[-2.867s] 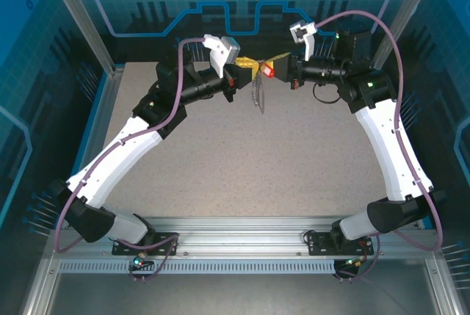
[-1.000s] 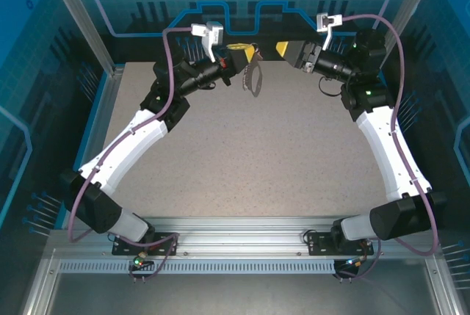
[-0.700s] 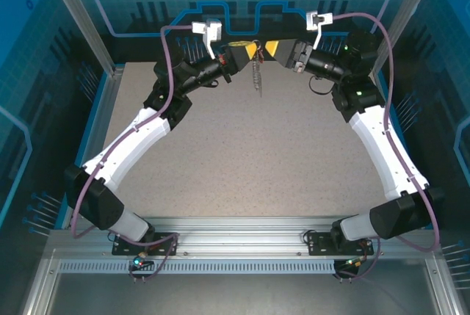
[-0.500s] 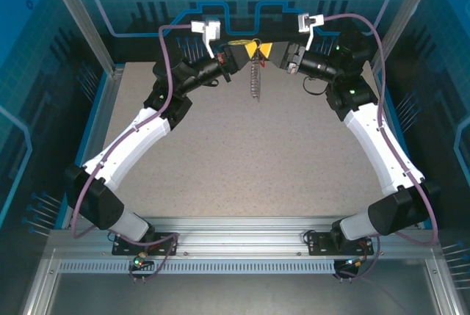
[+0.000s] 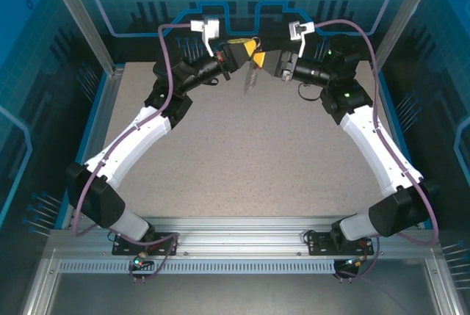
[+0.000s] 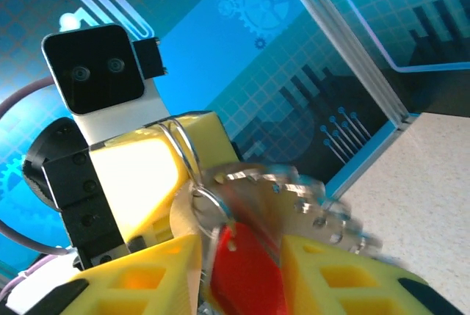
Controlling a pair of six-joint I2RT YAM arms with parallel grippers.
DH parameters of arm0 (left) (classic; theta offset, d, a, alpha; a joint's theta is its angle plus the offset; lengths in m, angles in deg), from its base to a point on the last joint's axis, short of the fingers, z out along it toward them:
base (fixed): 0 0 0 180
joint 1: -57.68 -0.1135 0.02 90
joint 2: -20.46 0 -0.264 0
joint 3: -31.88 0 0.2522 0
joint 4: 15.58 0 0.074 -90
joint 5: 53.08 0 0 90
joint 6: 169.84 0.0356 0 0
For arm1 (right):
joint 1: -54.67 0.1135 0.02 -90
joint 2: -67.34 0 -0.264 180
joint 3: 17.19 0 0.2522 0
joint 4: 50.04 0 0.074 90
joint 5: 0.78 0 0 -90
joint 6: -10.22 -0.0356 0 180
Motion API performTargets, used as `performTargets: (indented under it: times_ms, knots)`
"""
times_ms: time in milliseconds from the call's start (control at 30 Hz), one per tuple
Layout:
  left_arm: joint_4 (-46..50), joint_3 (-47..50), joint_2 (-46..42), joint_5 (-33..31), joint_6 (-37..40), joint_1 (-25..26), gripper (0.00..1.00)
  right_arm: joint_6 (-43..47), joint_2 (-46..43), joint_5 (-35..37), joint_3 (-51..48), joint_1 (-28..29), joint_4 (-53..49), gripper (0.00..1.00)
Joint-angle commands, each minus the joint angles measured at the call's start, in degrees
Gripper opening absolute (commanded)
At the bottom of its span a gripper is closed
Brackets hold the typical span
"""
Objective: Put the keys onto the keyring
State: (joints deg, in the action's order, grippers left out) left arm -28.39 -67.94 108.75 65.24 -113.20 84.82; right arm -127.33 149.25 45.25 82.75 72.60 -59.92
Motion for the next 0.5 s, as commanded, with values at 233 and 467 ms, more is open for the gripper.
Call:
performTargets:
  times_ms: [233, 467]
  knots:
    - [-6.1, -2.9, 1.7, 2.4, -4.1, -0.9, 0.0, -2.4, -3.9, 1.2, 2.4, -8.0, 2.2, 0.36]
    - [-8.1, -3.8, 3.0, 3.4, -7.4, -1.0, 0.0, -5.3, 1.9, 1.8, 9.4, -5.8, 6.0, 0.36]
